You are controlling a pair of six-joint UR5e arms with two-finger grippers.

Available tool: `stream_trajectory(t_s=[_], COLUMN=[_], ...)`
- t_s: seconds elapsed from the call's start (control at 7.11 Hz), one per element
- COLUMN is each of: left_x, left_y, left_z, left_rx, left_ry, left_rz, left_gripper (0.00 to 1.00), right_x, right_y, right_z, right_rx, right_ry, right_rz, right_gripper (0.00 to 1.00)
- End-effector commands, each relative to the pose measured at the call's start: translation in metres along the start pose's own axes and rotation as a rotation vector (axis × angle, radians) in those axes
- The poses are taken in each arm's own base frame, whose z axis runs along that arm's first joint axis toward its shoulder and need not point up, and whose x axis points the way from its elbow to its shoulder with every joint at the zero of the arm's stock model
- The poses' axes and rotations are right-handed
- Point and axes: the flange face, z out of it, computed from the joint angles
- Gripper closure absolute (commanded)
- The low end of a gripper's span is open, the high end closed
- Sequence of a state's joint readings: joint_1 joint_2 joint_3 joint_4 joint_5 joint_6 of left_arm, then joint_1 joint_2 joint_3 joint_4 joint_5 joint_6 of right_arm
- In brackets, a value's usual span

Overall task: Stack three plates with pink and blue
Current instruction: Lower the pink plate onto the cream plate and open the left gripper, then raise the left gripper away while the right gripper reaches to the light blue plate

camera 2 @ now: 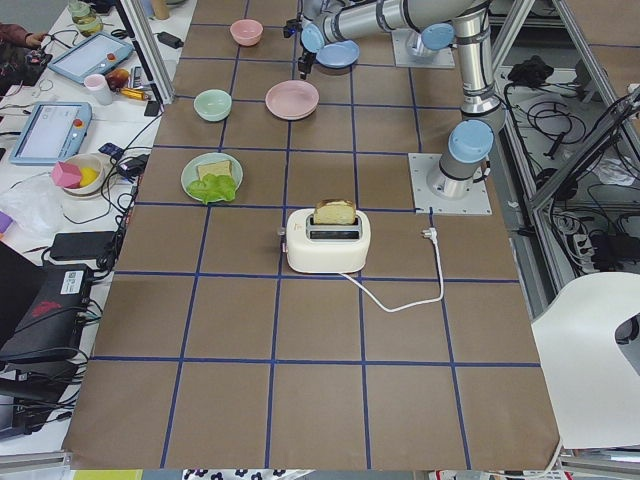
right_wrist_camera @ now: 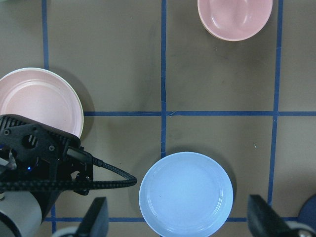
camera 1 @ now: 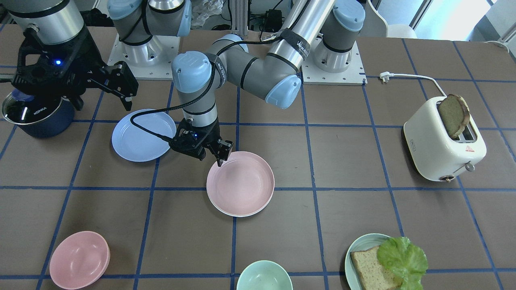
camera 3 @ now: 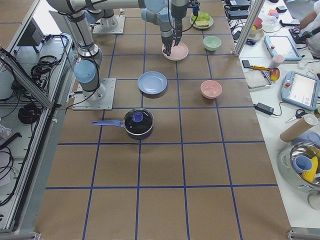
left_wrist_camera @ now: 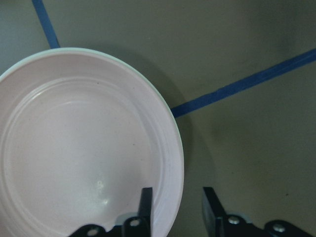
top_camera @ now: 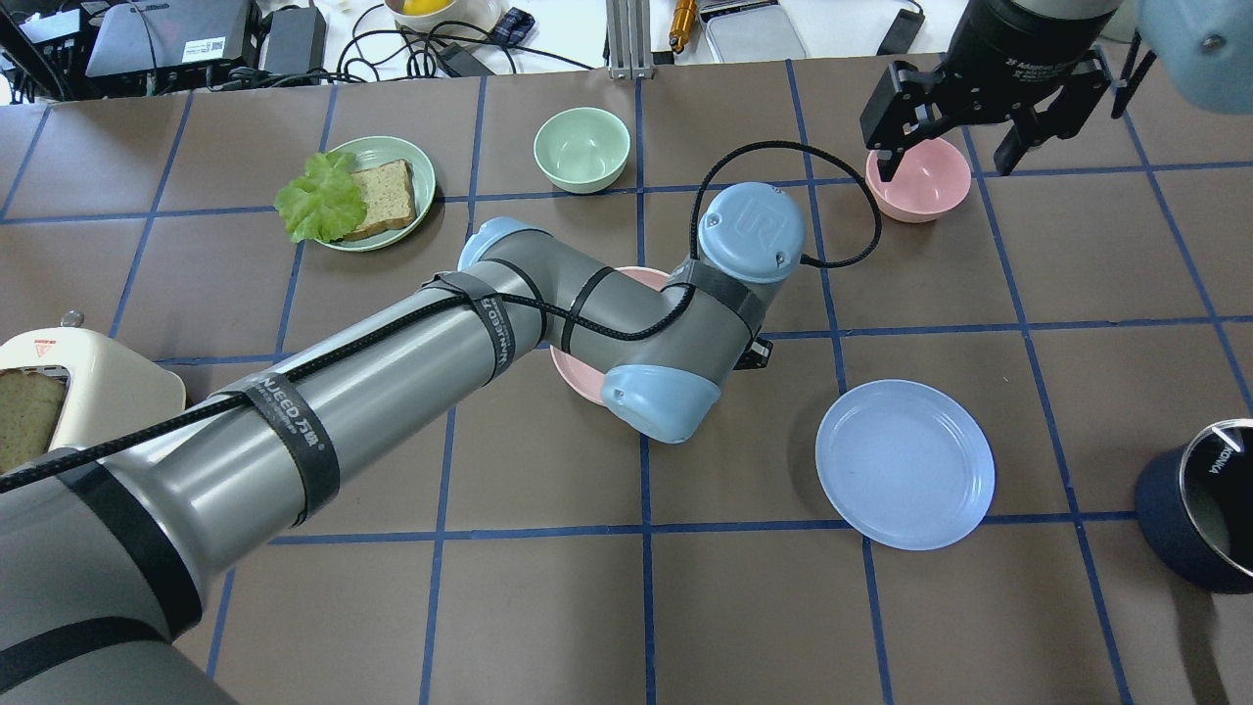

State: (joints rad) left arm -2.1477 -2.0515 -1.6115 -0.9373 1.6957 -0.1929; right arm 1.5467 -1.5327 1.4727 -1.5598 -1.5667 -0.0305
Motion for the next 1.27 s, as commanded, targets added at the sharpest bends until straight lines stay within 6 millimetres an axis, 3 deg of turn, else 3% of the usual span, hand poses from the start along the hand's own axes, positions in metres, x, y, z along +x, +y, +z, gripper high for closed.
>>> stream_trajectory(t_s=[0.0, 0.14, 0.28, 0.42, 0.56, 0.84, 1.12], left_x=[-0.020, -0.043, -0.070, -0.100, -0.133, -0.194, -0.238], left_y=[-0.022, -0.034, -0.043, -0.050, -0.051, -0.042, -0.023], left_z=[-0.059, -0.093, -0.117, -0.132, -0.143, -0.167, -0.188], left_rx=[0.047, 0.048, 0.047, 0.058, 0.063, 0.032, -0.026], left_ry=[0.009, 0.005, -0.001, -0.005, -0.006, -0.001, 0.012], left_rz=[-0.031, -0.055, -0.090, -0.134, -0.174, -0.233, -0.284], left_gripper=[0.00, 0.00, 0.00, 0.00, 0.00, 0.00, 0.00], right_x=[0.016, 0.040, 0.070, 0.088, 0.092, 0.104, 0.133], right_y=[-0.002, -0.001, 0.001, 0.002, 0.008, 0.043, 0.079], right_z=[0.004, 0.007, 0.011, 0.018, 0.038, 0.092, 0.158], right_rx=[-0.024, -0.063, -0.108, -0.135, -0.185, -0.251, -0.233], right_ry=[0.004, 0.005, 0.000, -0.007, 0.011, 0.045, 0.031], right_rz=[0.025, 0.069, 0.115, 0.099, 0.083, 0.002, -0.007], right_gripper=[0.00, 0.00, 0.00, 0.00, 0.00, 0.00, 0.00])
